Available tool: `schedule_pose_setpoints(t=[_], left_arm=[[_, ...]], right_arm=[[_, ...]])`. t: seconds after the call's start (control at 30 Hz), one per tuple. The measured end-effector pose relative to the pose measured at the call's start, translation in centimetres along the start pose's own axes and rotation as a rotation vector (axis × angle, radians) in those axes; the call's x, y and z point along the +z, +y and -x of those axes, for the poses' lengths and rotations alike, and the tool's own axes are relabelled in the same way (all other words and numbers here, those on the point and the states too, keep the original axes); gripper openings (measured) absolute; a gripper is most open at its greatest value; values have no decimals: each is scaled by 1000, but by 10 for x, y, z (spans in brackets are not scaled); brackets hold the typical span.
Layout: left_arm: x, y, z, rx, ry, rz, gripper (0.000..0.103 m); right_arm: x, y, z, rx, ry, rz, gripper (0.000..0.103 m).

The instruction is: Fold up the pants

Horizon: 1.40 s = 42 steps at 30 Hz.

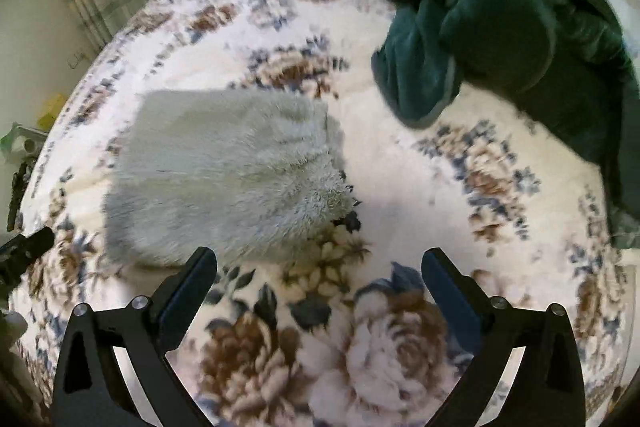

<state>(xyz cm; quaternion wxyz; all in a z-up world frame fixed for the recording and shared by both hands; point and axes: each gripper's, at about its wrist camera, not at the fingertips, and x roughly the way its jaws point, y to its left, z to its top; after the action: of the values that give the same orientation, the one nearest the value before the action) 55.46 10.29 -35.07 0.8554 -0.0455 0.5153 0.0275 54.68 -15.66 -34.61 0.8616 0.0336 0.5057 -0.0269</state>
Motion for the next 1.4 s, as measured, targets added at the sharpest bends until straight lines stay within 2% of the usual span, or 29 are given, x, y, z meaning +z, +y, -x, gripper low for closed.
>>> schedule_pose_setpoints(t=[0.13, 0.3, 0.53, 0.7, 0.87, 1.13, 1.3, 1.4], left_arm=[[-13, -21, 66, -18, -31, 5, 99], [-34, -46, 157, -1, -98, -29, 99], [-60, -63, 276, 1, -182, -53, 99], [-81, -66, 354, -5, -248, -67, 99], [-98, -58, 409, 0, -289, -65, 99], [-120, -52, 454, 19, -330, -70, 99], [-126, -51, 463, 26, -349, -64, 99], [-128, -52, 465, 33, -358, -66, 103]], right_arm=[[-14, -15, 80, -7, -40, 13, 103], [-28, -36, 176, -6, -101, 22, 103], [-52, -60, 337, 5, -219, 41, 103], [-74, -64, 430, 33, -280, 65, 103], [-97, -62, 509, 57, -329, 87, 103], [-123, -58, 574, 100, -358, 85, 103], [-131, -55, 593, 112, -362, 84, 103], [-133, -53, 597, 100, -360, 77, 103]])
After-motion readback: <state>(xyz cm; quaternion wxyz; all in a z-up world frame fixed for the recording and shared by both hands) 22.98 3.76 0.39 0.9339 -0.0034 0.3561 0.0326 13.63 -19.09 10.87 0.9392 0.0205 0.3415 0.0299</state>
